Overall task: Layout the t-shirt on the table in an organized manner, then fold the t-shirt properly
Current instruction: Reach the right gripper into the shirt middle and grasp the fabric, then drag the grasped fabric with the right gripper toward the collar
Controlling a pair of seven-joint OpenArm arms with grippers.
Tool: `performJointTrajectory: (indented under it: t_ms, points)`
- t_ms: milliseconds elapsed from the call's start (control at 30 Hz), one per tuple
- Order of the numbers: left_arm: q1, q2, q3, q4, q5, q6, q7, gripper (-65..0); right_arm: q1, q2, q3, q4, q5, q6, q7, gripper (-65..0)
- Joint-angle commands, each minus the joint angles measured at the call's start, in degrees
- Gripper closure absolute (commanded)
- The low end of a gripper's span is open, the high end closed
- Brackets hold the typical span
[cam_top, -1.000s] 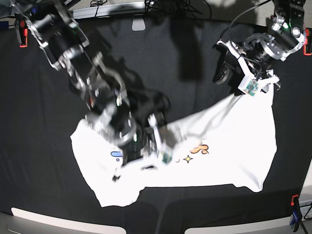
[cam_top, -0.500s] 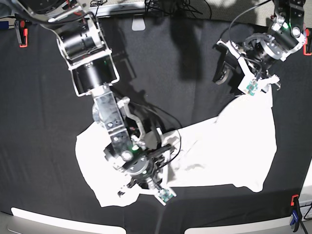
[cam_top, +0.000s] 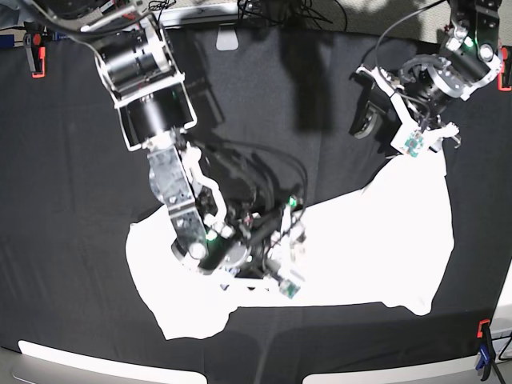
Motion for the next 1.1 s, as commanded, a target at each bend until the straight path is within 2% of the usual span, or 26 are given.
performJointTrajectory:
  t_ms: [0, 67, 200, 267, 333, 433, 533, 667, 767, 867, 1000, 1067]
  points:
    - [-0.13, -0.35, -0.28, 1.07, -0.55, 0.07, -1.49, -32.0, 0.81, 0.85, 0.07, 1.09, 0.68, 0.94, 0.09, -33.4]
    - [-0.13, -0.35, -0.28, 1.07, -0.55, 0.07, -1.51, -32.0, -0.74, 3.02, -1.05, 1.09, 0.63, 1.75, 0.22, -31.2]
    - [-0.13, -0.35, -0.28, 1.07, -0.55, 0.09, -2.67, -32.0, -1.81, 9.86, -6.67, 1.07, -1.25, 2.69, 1.53, -31.2]
    - [-0.15, -0.35, -0.28, 1.07, -0.57, 0.07, -3.43, -32.0, -1.49, 13.2, -10.78, 1.07, -5.03, 2.67, 3.69, -31.2]
    - [-0.15, -0.35, -0.28, 1.07, -0.57, 0.09, -3.65, -32.0, -1.18, 15.98, -15.08, 1.07, -10.58, 2.45, 8.28, -31.2]
    - [-0.13, -0.35, -0.28, 1.07, -0.57, 0.09, -3.63, -32.0, -0.94, 18.29, -21.05, 1.07, -18.16, -1.01, 15.23, -31.2]
    - [-0.13, -0.35, -0.28, 1.07, -0.57, 0.09, -3.63, -32.0, -0.85, 18.36, -26.32, 1.07, -23.87, -4.7, 19.23, -31.2]
    - [-0.13, -0.35, -0.28, 1.07, -0.57, 0.09, -3.63, -32.0, -0.85, 18.03, -31.85, 1.07, -29.4, -11.39, 19.71, -31.2]
    - [-0.13, -0.35, -0.28, 1.07, -0.59, 0.09, -3.63, -32.0, -0.87, 18.03, -33.42, 1.07, -31.56, -16.13, 20.57, -31.2]
    - [-0.13, -0.35, -0.28, 1.07, -0.61, 0.09, -3.65, -32.0, -0.83, 17.11, -33.4, 0.59, -31.56, -16.87, 21.44, -31.2]
    - [-0.13, -0.35, -0.28, 1.07, -0.74, 0.09, -3.63, -32.0, 0.0, 13.31, -33.4, -2.16, -31.71, -17.11, 21.51, -31.2]
    - [-0.13, -0.35, -0.28, 1.07, -0.74, 0.09, -3.63, -32.0, 0.7, 11.32, -33.4, -4.09, -33.86, -17.16, 21.46, -31.2]
